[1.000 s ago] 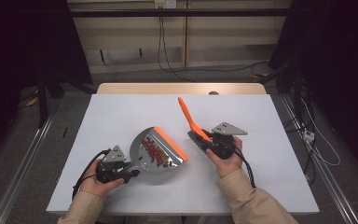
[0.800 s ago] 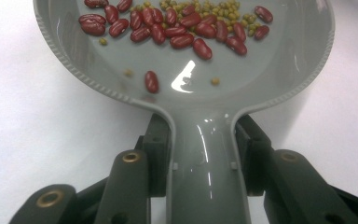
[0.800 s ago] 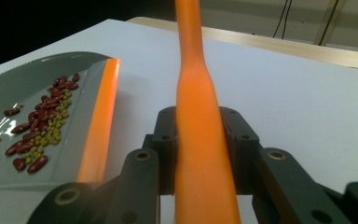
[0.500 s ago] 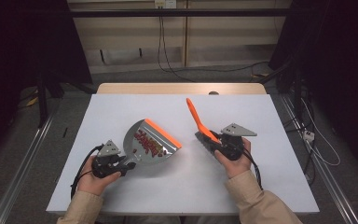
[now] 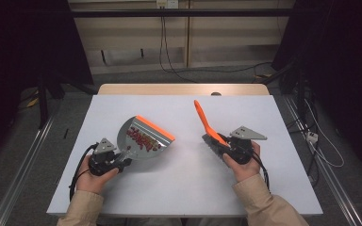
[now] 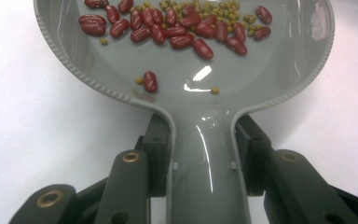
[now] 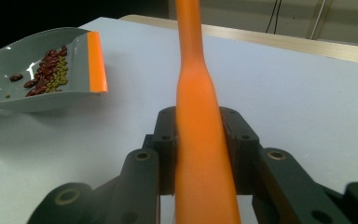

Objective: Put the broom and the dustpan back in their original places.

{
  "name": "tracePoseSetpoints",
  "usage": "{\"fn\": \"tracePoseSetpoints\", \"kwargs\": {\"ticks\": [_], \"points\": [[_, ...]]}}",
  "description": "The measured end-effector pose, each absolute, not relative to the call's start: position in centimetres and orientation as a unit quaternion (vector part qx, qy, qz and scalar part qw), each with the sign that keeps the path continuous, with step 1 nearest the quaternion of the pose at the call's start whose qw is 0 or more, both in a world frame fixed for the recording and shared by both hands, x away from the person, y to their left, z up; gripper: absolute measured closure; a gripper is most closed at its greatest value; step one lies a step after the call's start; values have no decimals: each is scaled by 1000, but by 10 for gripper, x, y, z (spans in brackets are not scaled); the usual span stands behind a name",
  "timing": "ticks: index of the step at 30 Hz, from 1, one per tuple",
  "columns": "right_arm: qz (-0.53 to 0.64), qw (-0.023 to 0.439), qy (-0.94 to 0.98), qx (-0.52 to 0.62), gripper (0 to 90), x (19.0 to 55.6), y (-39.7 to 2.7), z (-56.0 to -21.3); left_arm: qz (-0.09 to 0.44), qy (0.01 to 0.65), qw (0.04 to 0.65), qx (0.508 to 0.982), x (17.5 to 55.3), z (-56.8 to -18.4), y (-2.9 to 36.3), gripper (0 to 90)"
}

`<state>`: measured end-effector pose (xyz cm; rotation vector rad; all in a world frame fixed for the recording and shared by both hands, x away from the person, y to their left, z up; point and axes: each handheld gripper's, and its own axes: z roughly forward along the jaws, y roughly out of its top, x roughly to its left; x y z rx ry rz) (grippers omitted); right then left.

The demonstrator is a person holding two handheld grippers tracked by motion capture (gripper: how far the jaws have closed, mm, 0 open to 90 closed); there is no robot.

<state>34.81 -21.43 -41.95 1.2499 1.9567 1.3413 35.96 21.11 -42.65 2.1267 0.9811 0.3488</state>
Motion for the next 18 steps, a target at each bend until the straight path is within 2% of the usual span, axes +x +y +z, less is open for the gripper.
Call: {"fn": "tracePoseSetpoints", "kwargs": {"ticks": [18], "points": [[481,229,706,467,704,344,-228,-423,162,454,351,803,376,-439,224,633]]}}
